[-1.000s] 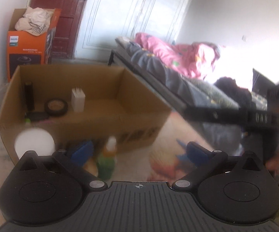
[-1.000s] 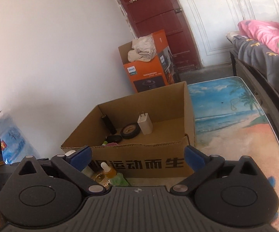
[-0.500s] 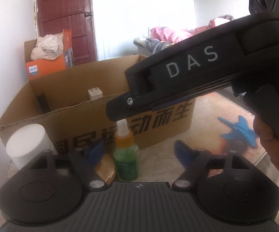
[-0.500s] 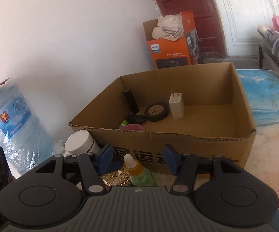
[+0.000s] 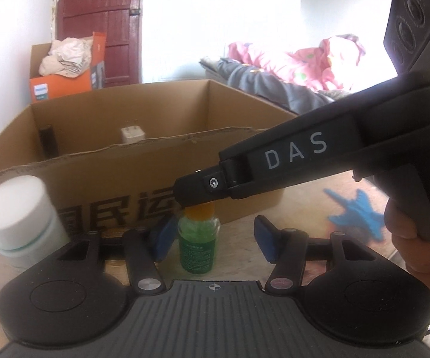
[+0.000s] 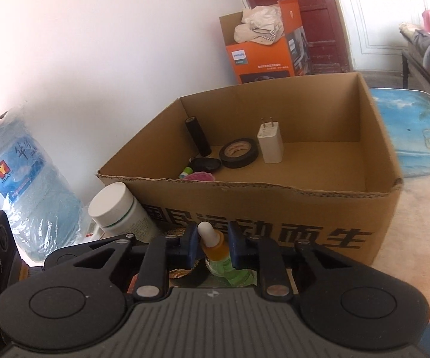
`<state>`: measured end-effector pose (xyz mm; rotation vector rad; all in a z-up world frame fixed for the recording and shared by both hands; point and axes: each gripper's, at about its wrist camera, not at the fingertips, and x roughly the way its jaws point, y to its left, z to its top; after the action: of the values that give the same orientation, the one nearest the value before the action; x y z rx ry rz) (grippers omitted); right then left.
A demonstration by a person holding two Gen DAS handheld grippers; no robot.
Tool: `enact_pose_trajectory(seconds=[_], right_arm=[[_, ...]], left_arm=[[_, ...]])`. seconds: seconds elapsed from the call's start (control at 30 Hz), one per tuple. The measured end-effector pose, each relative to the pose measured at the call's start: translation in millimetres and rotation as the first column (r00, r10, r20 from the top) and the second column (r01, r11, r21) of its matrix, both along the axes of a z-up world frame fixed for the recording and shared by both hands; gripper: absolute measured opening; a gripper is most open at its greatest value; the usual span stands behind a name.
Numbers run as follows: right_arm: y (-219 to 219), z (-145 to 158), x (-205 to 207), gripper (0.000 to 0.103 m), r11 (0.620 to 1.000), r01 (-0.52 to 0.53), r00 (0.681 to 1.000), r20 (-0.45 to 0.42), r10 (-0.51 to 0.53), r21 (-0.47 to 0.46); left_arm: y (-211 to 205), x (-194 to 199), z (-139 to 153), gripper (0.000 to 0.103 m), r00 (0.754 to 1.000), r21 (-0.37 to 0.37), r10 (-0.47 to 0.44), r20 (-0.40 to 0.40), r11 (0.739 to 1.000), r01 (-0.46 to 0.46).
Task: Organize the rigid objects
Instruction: 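Grasp the green dropper bottle by its neck with the right tool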
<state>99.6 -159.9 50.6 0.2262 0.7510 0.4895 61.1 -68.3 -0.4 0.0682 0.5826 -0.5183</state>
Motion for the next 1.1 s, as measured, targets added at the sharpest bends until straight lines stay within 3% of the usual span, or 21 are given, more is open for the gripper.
enact_pose_trajectory(seconds=[0.27,0.47,0.63,0.87,1.1], right_arm=[[-33.7,1.0,-12.8,0.023,0.995,0.091,0.996,-0.016,-0.092,-0.041],[-42.1,-3.6,-16.0,0.023,0.995,0.101,0.995,-0.022,-0.102,-0.016],[-39.3,-3.1,-14.5,0.024,0.995,0.091,0.996,-0.017,-0.091,-0.029],[-40.7,-4.5,-17.1,0.024,0.995,0.095,0.995,-0.009,-0.096,-0.022],[-39.7,3.6,-25.5,0.023,0.996,0.09,0.995,0.034,-0.09,-0.018]], left_arm=[[-13.6,-0.8,-2.1,0.058,0.989,-0.121,-0.141,-0.054,0.984,0.134],[-21.2,2.3,-8.9,0.057,0.995,0.004,-0.096,-0.021,0.995,0.096],[-36.1,7.4,-21.0,0.054,0.995,0.114,-0.103,-0.014,0.988,0.103],[-43.1,14.3,-29.3,0.032,0.993,0.109,-0.103,-0.053,0.988,0.109],[-42.4,2.9,-18.4,0.031,0.995,0.089,-0.097,-0.027,0.991,0.099]])
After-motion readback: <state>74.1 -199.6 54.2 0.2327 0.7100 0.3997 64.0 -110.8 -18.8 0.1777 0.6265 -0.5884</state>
